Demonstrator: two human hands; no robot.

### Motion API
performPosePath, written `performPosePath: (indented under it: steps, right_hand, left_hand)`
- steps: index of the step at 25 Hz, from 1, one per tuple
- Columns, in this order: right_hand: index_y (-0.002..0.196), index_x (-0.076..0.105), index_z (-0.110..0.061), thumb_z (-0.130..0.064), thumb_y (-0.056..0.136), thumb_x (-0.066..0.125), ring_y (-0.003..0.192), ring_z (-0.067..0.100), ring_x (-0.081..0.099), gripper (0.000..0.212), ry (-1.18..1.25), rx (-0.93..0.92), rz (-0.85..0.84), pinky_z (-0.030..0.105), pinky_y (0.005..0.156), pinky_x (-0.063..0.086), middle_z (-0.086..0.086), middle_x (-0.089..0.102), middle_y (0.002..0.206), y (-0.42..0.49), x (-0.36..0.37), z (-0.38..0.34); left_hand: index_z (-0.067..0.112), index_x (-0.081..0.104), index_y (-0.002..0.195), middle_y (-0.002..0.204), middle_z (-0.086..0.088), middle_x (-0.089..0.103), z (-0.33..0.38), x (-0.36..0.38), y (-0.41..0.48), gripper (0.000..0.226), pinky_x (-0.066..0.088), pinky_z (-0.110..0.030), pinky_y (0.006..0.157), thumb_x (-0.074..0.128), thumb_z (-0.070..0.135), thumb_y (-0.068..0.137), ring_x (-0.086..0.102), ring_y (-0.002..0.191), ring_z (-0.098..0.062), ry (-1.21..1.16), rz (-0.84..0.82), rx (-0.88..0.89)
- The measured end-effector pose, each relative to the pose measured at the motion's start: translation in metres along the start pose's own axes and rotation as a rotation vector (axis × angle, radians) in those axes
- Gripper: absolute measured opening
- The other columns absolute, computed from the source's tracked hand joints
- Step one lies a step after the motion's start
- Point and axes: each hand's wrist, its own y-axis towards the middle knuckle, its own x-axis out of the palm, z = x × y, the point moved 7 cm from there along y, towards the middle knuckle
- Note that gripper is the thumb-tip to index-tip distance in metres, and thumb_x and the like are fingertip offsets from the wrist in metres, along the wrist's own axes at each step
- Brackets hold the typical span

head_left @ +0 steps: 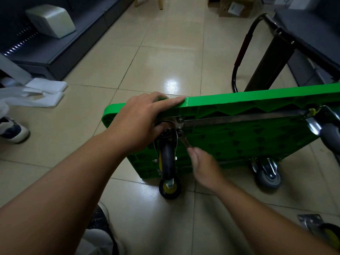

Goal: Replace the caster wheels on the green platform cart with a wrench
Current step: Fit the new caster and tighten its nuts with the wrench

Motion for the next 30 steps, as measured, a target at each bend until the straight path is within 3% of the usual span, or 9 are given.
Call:
performPosePath:
  steps: [3, 5, 8, 11, 13, 15, 18, 24, 30]
  right_hand:
    - [0.090, 0.063, -0.007, -0.032, 0.105, 0.050, 0.069, 0.019, 0.061, 0.032, 0.840, 0.251, -0.054, 0.034, 0.066, 0.051, 0.015, 0.064, 0.078, -0.010, 0.064, -0.020]
    - [0.094, 0.064, 0.000, -0.020, 0.106, 0.049, 0.069, 0.014, 0.062, 0.028, 0.969, 0.313, -0.051, 0.020, 0.061, 0.049, 0.011, 0.065, 0.079, -0.022, 0.076, -0.025]
    - [0.078, 0.060, -0.006, -0.045, 0.104, 0.043, 0.066, 0.022, 0.055, 0.049, 0.580, 0.342, -0.138, 0.029, 0.057, 0.046, 0.008, 0.056, 0.070, -0.053, 0.056, 0.004]
    - [0.092, 0.064, -0.017, -0.052, 0.104, 0.040, 0.095, 0.032, 0.066, 0.045, -0.538, 0.225, -0.437, 0.034, 0.069, 0.038, 0.010, 0.068, 0.093, -0.066, 0.007, 0.033]
    - [0.111, 0.061, -0.015, -0.052, 0.105, 0.036, 0.105, 0.031, 0.066, 0.044, -0.967, 0.001, -0.468, 0.033, 0.073, 0.039, 0.010, 0.068, 0.112, -0.057, -0.035, 0.009]
    - [0.113, 0.055, -0.020, -0.048, 0.107, 0.032, 0.088, 0.026, 0.068, 0.037, -1.107, -0.232, -0.346, 0.032, 0.067, 0.043, 0.003, 0.070, 0.098, -0.044, -0.075, -0.041]
    - [0.107, 0.051, -0.024, -0.045, 0.107, 0.037, 0.055, 0.014, 0.052, 0.025, -1.235, -0.509, -0.121, 0.027, 0.050, 0.036, -0.006, 0.056, 0.071, -0.026, -0.109, -0.104]
    - [0.104, 0.056, -0.022, -0.032, 0.105, 0.049, 0.060, 0.018, 0.050, 0.012, -1.390, -0.631, 0.038, 0.032, 0.057, 0.033, -0.004, 0.054, 0.071, -0.002, -0.117, -0.128]
    - [0.103, 0.062, -0.023, -0.034, 0.101, 0.058, 0.061, 0.020, 0.057, 0.012, -1.286, -0.671, 0.110, 0.030, 0.056, 0.033, -0.002, 0.063, 0.074, 0.006, -0.118, -0.108]
  left_hand:
    - [0.044, 0.039, 0.152, 0.133, 0.004, 0.058, 0.001, 0.000, 0.000, 0.074, 0.045, -0.043, 0.093, 0.072, 0.031, 0.087, 0.054, 0.114, -0.023, -0.005, -0.011, 0.001]
    - [0.044, 0.039, 0.152, 0.132, 0.004, 0.058, 0.001, 0.000, 0.000, 0.075, 0.046, -0.044, 0.093, 0.073, 0.031, 0.087, 0.055, 0.114, -0.024, -0.005, -0.014, 0.009]
    - [0.045, 0.037, 0.152, 0.133, 0.003, 0.058, 0.001, -0.003, -0.002, 0.075, 0.046, -0.043, 0.093, 0.072, 0.032, 0.087, 0.055, 0.115, -0.024, -0.005, -0.015, 0.003]
    - [0.047, 0.034, 0.152, 0.135, 0.004, 0.057, 0.002, -0.002, -0.002, 0.075, 0.042, -0.039, 0.095, 0.072, 0.031, 0.089, 0.052, 0.118, -0.022, 0.007, -0.005, -0.005]
    - [0.047, 0.034, 0.152, 0.136, 0.005, 0.057, 0.003, -0.001, -0.002, 0.076, 0.042, -0.039, 0.096, 0.073, 0.031, 0.089, 0.052, 0.119, -0.022, 0.002, 0.000, -0.005]
    - [0.047, 0.033, 0.152, 0.135, 0.005, 0.057, 0.004, -0.002, -0.003, 0.076, 0.043, -0.040, 0.096, 0.073, 0.030, 0.089, 0.052, 0.118, -0.022, -0.005, -0.001, -0.002]
    - [0.046, 0.035, 0.152, 0.134, 0.004, 0.058, 0.004, -0.001, -0.003, 0.076, 0.045, -0.041, 0.096, 0.074, 0.029, 0.089, 0.053, 0.117, -0.023, -0.012, 0.003, 0.009]
    - [0.047, 0.036, 0.152, 0.134, 0.005, 0.058, 0.002, 0.000, -0.002, 0.077, 0.043, -0.040, 0.095, 0.074, 0.028, 0.088, 0.053, 0.117, -0.023, -0.018, 0.002, 0.003]
    - [0.046, 0.037, 0.151, 0.133, 0.004, 0.059, 0.002, -0.001, -0.002, 0.076, 0.044, -0.040, 0.095, 0.075, 0.029, 0.087, 0.054, 0.116, -0.023, -0.014, 0.017, 0.005]
